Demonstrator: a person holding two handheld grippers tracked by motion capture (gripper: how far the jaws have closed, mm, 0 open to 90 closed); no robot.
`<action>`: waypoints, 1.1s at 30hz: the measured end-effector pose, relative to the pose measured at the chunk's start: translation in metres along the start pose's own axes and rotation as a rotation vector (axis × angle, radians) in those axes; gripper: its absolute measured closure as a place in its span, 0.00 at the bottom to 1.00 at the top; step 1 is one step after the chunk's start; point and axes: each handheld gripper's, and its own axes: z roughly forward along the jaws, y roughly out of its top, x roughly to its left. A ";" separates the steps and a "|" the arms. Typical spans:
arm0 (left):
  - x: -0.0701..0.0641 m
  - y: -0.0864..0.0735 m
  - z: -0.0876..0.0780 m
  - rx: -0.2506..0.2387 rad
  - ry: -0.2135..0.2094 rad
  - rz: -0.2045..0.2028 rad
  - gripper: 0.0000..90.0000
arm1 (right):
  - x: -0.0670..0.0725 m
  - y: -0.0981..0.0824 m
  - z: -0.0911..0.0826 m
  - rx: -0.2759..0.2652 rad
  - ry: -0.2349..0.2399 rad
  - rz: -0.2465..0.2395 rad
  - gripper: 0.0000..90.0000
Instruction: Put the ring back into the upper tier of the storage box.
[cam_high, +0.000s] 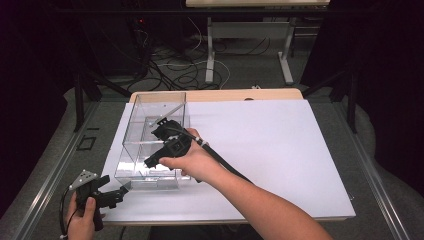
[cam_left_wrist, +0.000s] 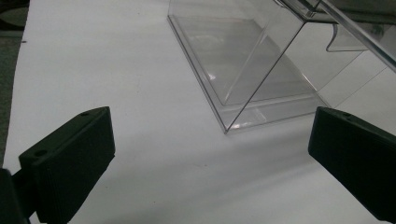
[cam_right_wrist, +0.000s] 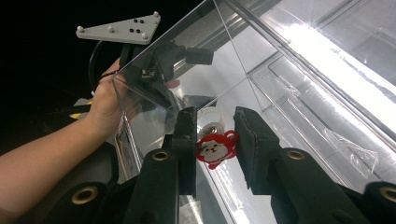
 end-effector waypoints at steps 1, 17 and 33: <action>0.000 0.000 0.000 0.000 0.001 -0.001 0.01 | 0.000 0.000 0.000 0.000 0.001 -0.004 0.77; 0.000 0.000 0.001 0.003 0.009 -0.010 0.01 | 0.008 0.003 -0.010 0.001 0.003 -0.021 0.51; 0.000 0.000 0.003 0.007 0.006 -0.011 0.01 | 0.006 -0.007 -0.034 -0.064 -0.012 -0.044 0.36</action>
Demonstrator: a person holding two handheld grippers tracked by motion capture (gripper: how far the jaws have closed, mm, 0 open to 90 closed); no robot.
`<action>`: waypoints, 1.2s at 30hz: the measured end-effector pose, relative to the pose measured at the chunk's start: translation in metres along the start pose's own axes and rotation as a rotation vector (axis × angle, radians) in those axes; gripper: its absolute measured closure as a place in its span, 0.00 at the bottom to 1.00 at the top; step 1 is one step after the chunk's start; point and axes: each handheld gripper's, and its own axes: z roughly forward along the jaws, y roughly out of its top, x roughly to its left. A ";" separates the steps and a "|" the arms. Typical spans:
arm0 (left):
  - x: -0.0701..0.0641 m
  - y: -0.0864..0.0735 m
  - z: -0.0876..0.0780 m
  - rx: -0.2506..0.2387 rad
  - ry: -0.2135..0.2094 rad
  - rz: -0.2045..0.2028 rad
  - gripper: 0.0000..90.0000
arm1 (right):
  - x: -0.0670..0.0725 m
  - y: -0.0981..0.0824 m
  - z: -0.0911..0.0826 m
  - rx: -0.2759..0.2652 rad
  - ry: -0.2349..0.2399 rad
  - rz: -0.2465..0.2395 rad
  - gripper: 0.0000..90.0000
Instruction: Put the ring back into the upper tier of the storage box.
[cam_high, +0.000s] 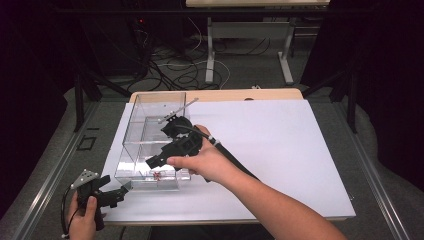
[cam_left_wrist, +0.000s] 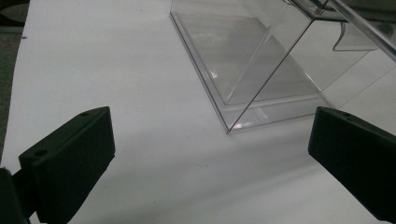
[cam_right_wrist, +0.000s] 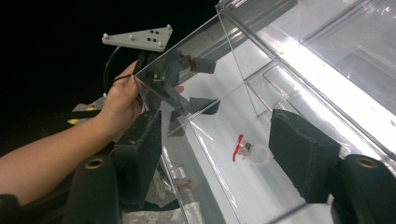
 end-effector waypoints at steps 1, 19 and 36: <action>0.000 0.000 0.000 -0.001 0.002 -0.002 0.01 | 0.000 -0.001 -0.003 -0.005 -0.001 -0.001 0.34; 0.000 0.000 0.000 -0.003 -0.001 0.001 0.01 | -0.024 -0.039 -0.043 -0.100 -0.115 0.031 0.16; 0.000 0.000 -0.001 -0.002 0.010 -0.003 0.01 | -0.068 -0.110 -0.085 -0.201 -0.214 0.132 0.02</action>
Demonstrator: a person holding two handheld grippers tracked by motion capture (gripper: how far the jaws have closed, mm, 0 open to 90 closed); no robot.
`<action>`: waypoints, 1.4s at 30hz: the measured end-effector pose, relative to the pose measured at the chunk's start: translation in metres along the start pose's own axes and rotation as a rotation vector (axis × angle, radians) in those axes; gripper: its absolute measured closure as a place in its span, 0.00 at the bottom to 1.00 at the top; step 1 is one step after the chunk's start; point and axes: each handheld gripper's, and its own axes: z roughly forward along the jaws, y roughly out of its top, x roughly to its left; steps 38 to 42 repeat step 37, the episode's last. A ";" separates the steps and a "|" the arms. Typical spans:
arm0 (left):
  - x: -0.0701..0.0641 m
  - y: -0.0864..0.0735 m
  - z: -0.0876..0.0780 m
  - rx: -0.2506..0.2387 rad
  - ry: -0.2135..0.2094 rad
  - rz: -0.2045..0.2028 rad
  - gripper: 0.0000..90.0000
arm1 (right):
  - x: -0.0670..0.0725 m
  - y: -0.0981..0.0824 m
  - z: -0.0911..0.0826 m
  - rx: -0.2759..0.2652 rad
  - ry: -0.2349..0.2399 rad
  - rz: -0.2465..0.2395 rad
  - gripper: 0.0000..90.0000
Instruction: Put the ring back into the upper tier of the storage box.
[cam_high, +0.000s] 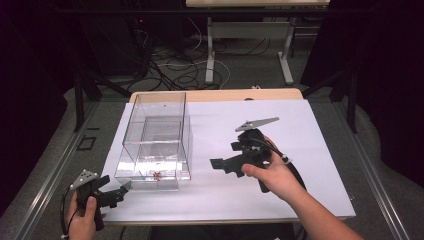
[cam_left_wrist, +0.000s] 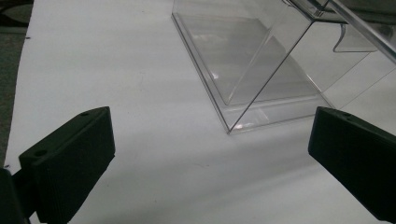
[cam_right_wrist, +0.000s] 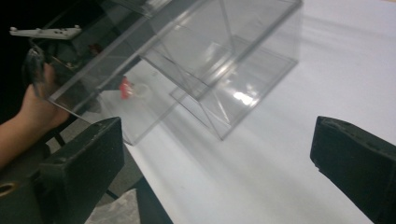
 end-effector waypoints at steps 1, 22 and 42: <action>0.000 0.000 0.000 0.000 0.000 -0.001 0.01 | -0.005 -0.004 -0.003 -0.012 -0.009 0.004 0.02; -0.001 0.000 0.003 0.006 -0.003 -0.001 0.01 | -0.091 -0.113 -0.031 -0.138 -0.312 0.074 0.00; -0.001 -0.001 0.001 0.007 -0.003 0.000 0.01 | -0.125 -0.150 -0.033 -0.155 -0.435 0.168 0.00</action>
